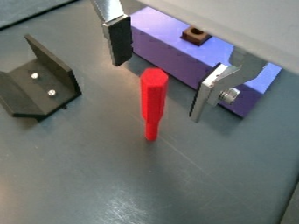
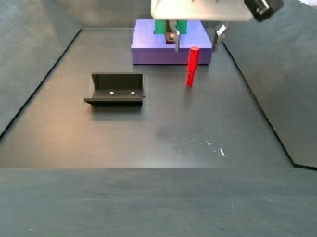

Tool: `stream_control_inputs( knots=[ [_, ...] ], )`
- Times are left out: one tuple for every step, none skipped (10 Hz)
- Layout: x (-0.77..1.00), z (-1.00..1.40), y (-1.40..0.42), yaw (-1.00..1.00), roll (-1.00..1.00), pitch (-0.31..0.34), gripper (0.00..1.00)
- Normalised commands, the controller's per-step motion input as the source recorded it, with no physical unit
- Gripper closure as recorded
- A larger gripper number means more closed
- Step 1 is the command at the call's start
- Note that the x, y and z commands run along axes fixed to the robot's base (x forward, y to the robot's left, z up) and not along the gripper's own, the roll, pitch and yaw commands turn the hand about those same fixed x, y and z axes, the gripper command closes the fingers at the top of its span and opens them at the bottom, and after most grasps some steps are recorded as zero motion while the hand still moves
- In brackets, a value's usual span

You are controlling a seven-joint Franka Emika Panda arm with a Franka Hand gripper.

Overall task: Pick up the red object. Move up. Move to above the board. Insert the red object.
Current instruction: Pick up the red object.

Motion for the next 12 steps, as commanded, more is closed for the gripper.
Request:
stream_control_inputs(
  knots=[
    [-0.01,-0.37,0.0,-0.01,0.0,-0.06,0.0],
    [-0.05,-0.29,0.0,-0.01,0.02,-0.046,0.0],
    [-0.06,-0.25,0.03,-0.04,0.04,-0.027,0.0],
    [-0.02,-0.11,0.04,-0.04,0.05,0.0,0.0],
    [0.0,0.0,0.0,-0.04,0.03,0.0,0.0],
    [0.0,0.01,0.0,-0.01,0.03,0.0,0.0],
    [0.0,0.0,0.0,0.0,0.0,0.0,0.0],
    [0.0,0.0,0.0,0.0,0.0,0.0,1.0],
    [0.0,0.0,0.0,0.0,0.0,0.0,1.0],
    [0.0,0.0,0.0,0.0,0.0,0.0,1.0],
    [0.0,0.0,0.0,0.0,0.0,0.0,1.0],
    [0.0,0.0,0.0,0.0,0.0,0.0,1.0]
  ],
)
